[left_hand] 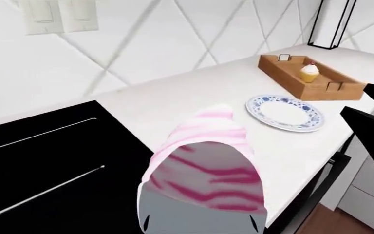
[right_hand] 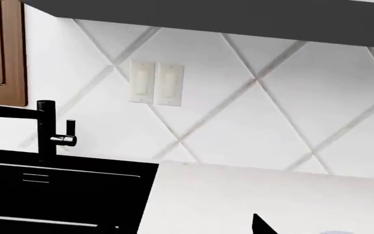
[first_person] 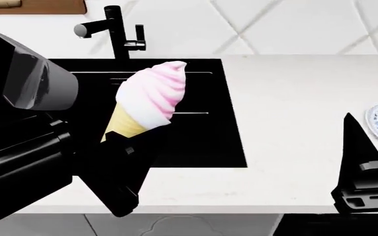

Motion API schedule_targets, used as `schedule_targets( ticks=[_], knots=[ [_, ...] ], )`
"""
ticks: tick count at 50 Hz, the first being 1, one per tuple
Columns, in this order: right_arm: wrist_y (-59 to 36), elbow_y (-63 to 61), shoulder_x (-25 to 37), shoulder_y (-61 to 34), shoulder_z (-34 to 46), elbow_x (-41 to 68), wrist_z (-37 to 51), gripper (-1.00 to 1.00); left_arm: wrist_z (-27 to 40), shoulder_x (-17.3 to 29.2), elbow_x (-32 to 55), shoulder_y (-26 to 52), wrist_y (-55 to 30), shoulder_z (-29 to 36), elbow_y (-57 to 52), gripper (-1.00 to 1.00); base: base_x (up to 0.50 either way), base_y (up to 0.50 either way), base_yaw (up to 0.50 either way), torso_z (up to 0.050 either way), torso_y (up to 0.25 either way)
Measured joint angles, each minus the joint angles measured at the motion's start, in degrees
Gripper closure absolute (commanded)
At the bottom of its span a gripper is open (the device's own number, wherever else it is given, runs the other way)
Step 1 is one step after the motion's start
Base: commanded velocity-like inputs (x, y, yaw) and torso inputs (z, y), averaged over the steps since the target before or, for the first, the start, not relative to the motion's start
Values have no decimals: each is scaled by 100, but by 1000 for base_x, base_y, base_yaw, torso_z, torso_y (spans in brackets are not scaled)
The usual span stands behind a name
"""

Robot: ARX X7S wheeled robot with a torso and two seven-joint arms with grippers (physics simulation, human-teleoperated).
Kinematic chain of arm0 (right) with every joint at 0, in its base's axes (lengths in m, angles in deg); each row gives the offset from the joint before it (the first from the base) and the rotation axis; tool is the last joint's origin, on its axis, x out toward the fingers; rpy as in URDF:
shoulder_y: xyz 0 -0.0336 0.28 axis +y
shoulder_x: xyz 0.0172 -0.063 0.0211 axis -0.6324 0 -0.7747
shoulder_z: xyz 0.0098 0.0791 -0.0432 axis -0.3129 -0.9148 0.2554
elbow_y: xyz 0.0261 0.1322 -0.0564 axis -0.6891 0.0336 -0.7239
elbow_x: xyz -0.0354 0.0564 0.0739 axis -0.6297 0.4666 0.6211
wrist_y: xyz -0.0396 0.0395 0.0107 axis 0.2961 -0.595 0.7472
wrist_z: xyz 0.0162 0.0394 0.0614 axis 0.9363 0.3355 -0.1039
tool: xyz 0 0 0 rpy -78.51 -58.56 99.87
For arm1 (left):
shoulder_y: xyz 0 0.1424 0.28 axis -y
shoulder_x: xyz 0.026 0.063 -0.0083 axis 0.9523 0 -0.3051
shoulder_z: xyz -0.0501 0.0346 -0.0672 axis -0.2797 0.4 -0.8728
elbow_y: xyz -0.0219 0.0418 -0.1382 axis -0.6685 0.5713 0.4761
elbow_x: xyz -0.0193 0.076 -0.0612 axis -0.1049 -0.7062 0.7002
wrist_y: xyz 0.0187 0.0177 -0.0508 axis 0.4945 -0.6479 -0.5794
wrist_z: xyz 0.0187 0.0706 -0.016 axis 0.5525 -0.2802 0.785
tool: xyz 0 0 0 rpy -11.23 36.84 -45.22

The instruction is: Move the dessert items from the plate to the tray.

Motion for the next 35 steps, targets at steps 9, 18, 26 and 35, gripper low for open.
schedule_targets(
  ticks=[9, 18, 26, 35],
  knots=[
    [-13, -6, -20, 7, -18, 11, 3, -100, -3, 11, -3, -26, 13, -15, -12, 100, 0, -500, 0, 0, 0],
    [-38, -9, -47, 6, -39, 18, -6, -100, 10, 15, 9, -31, 19, -28, -27, 100, 0, -500, 0, 0, 0],
    [-45, -21, -65, -18, -87, 51, -26, -100, 33, 4, 24, -24, 18, -33, -31, 100, -1, -500, 0, 0, 0],
    [8, -76, -51, -75, -243, 196, -6, -100, 55, 25, 40, -34, 43, -57, -61, 100, -6, -500, 0, 0, 0]
  ],
)
